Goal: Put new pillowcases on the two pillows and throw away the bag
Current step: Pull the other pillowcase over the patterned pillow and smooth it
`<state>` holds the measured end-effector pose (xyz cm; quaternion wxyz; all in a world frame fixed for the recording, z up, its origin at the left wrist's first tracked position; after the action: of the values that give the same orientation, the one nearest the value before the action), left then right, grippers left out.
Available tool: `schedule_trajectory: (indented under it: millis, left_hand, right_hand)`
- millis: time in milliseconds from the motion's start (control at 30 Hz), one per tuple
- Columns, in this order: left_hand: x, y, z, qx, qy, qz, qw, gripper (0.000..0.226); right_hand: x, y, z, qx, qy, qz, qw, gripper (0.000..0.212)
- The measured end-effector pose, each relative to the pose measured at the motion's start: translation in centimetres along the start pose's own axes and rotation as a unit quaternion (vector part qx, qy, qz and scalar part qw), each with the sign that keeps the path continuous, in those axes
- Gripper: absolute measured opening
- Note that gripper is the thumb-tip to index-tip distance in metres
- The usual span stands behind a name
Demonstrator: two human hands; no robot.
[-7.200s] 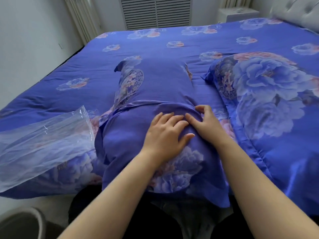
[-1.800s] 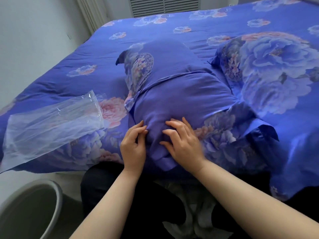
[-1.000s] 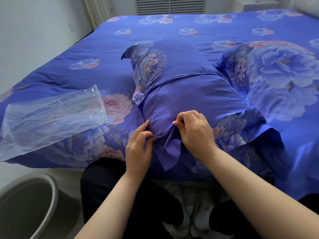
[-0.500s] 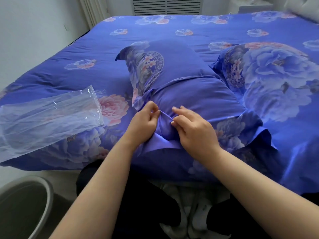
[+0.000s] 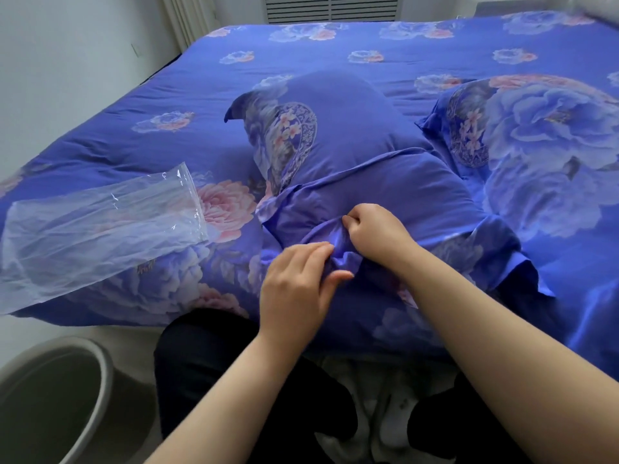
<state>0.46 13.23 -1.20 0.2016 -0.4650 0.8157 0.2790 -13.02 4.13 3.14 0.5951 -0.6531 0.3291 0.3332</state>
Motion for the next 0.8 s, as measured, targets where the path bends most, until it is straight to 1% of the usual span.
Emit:
schedule_trajectory:
  millis: [67,133,200,233,267,333,400,433,467,500,600,700,800]
  left_hand:
    - [0.8,0.3,1.3,0.021,-0.007,-0.040,0.999,0.037]
    - [1.9,0.4,1.5,0.026,-0.013,-0.071,0.997,0.032]
    - [2.8,0.1,1.1,0.017,-0.020,-0.080,0.996,0.035]
    - [3.1,-0.2,0.8,0.007,-0.024,-0.076,0.997,0.035]
    - [3.3,-0.3,0.5,0.001,-0.026,-0.069,0.997,0.034]
    - [3.6,-0.3,-0.1,-0.009,-0.030,-0.059,0.998,0.027]
    - [3.5,-0.1,-0.6,-0.014,-0.039,-0.056,0.998,0.017]
    - [3.4,-0.1,-0.8,-0.019,-0.047,-0.058,0.997,0.012]
    - [3.2,-0.1,-1.1,-0.025,-0.051,-0.063,0.996,0.012]
    - [3.2,-0.1,-1.3,-0.033,-0.057,-0.065,0.996,0.016]
    - [2.6,-0.4,-2.1,-0.055,-0.062,-0.052,0.995,0.027]
    - [1.7,-0.1,-2.0,-0.034,-0.057,-0.026,0.998,0.028]
    - [0.6,0.5,-0.9,0.010,-0.057,-0.043,0.997,0.019]
  right_hand:
    - [0.0,-0.1,0.2,-0.002,-0.004,-0.018,1.000,0.033]
    - [-0.3,-0.4,0.6,-0.030,-0.007,-0.016,0.999,0.027]
    - [-0.7,-0.7,0.9,-0.066,-0.006,0.003,0.998,0.020]
    - [-0.9,-0.9,0.9,-0.083,0.014,0.005,0.996,0.019]
    - [-1.3,-1.1,0.8,-0.102,0.051,0.013,0.993,0.020]
    - [-1.8,-1.1,0.2,-0.157,0.119,0.083,0.977,0.026]
    - [-1.6,-0.6,-0.8,-0.198,0.129,0.178,0.955,0.032]
    - [-1.3,-0.3,-1.1,-0.208,0.126,0.195,0.950,0.029]
    - [-1.1,-0.4,-1.2,-0.220,0.133,0.197,0.946,0.025]
    - [-0.9,-0.4,-1.3,-0.233,0.145,0.191,0.942,0.021]
    - [-1.1,-1.0,-1.1,-0.271,0.167,0.153,0.936,0.021]
    - [-2.4,-1.7,-1.2,-0.246,0.197,0.096,0.944,0.023]
    - [-4.1,-2.4,-2.4,-0.210,0.239,0.077,0.945,0.025]
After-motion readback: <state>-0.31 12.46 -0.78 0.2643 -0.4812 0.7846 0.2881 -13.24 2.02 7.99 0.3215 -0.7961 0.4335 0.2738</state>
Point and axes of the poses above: each hand's wrist, its own z-axis away from the middle knuckle, its own x-axis out of the palm, y = z × x, the point moved 1 cm from there along -z, towards the middle knuckle, and after that the axes turned 7 degrees about y, right-handed, at the moved point
